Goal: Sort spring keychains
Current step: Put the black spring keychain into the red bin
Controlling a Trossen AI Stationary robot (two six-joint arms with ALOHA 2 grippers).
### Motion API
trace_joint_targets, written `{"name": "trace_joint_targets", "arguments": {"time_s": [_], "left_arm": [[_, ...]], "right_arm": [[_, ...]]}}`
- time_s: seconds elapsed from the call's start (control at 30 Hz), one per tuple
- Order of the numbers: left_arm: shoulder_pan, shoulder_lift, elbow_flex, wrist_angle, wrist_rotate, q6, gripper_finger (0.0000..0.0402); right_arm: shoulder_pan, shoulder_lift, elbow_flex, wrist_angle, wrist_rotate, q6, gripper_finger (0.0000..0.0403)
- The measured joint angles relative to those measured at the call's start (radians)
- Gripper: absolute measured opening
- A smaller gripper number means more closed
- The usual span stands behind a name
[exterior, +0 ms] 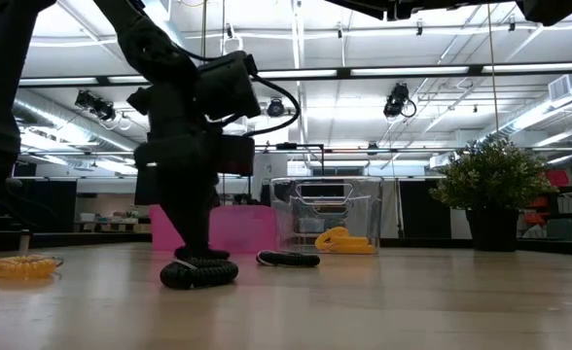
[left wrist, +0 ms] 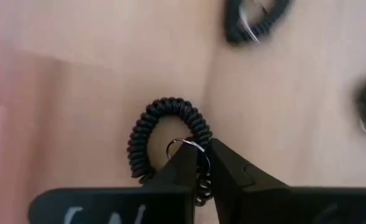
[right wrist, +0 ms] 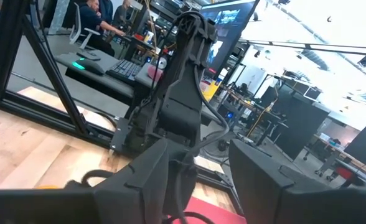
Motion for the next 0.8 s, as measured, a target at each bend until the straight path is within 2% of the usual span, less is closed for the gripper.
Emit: {"name": "trace_joint_targets", "arguments": {"time_s": [0.1,0.3,0.47,0.6,0.7,0.8], "left_arm": [[-0.013,0.002,0.042,-0.077,-0.001,0.023,0.0021],[-0.060,-0.003,0.177,-0.226,-0.191,0.034,0.0016],[-0.132,-0.003,0.279,-0.361,-0.475,0.040,0.0016],[-0.181,-0.006,0.337,-0.433,-0.757,0.027,0.0016],[-0.204,-0.006,0.347,-0.439,-0.909,0.028,0.0021],[-0.205,-0.006,0.340,-0.435,-1.017,0.033,0.0021]], "right_arm": [[0.000,0.000,0.000,0.000,0.000,0.000,0.0174],[0.000,0.000,0.000,0.000,0.000,0.000,0.0174],[0.000,0.000,0.000,0.000,0.000,0.000,0.0174],[0.000,0.000,0.000,0.000,0.000,0.002,0.0174],[0.000,0.000,0.000,0.000,0.000,0.003,0.0174],[0.000,0.000,0.000,0.000,0.000,0.004,0.0174]]}}
